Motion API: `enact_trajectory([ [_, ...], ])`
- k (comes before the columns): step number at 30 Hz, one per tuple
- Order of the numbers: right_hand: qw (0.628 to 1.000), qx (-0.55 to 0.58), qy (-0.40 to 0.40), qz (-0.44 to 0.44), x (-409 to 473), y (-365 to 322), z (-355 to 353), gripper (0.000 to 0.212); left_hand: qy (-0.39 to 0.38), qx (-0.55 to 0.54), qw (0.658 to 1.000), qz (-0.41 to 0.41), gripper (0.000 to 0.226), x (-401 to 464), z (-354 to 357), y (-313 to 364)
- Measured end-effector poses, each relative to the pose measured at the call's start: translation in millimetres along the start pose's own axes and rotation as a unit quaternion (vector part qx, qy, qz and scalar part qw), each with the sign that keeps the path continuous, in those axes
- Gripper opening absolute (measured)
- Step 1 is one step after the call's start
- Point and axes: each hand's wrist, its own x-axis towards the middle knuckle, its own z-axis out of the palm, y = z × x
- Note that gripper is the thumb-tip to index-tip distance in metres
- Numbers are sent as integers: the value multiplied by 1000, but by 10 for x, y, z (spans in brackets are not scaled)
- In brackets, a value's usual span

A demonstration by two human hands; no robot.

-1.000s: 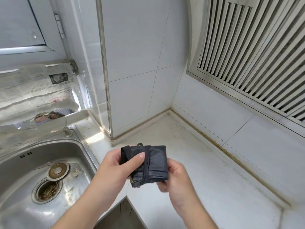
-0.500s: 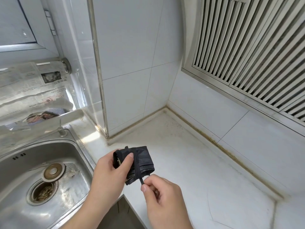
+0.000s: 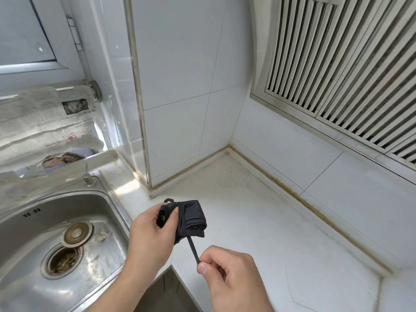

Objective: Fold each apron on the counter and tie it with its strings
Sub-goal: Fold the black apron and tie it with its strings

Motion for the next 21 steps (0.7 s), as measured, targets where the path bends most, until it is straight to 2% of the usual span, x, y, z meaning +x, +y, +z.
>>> enact_trajectory([
  [5,997,-24,63,-43,67,-67,-79,8,-30,66,997,29,8,-122,65,8],
  [8,993,-25,92,-65,178,-113,-94,14,-46,100,992,56,23,-211,88,35],
  [12,993,-12,100,-57,286,-96,-91,19,-74,133,984,96,26,-282,101,127],
  [15,992,-57,104,-52,332,-46,-117,19,-95,130,982,99,27,-282,81,176],
  [17,991,-65,103,-49,350,-21,-126,20,-121,131,979,99,35,-259,56,153],
  [19,991,-69,101,-45,368,15,-120,21,-173,118,976,51,42,-267,54,113],
  [21,991,-80,98,-35,391,67,-97,19,-207,54,976,-43,33,-303,84,100],
])
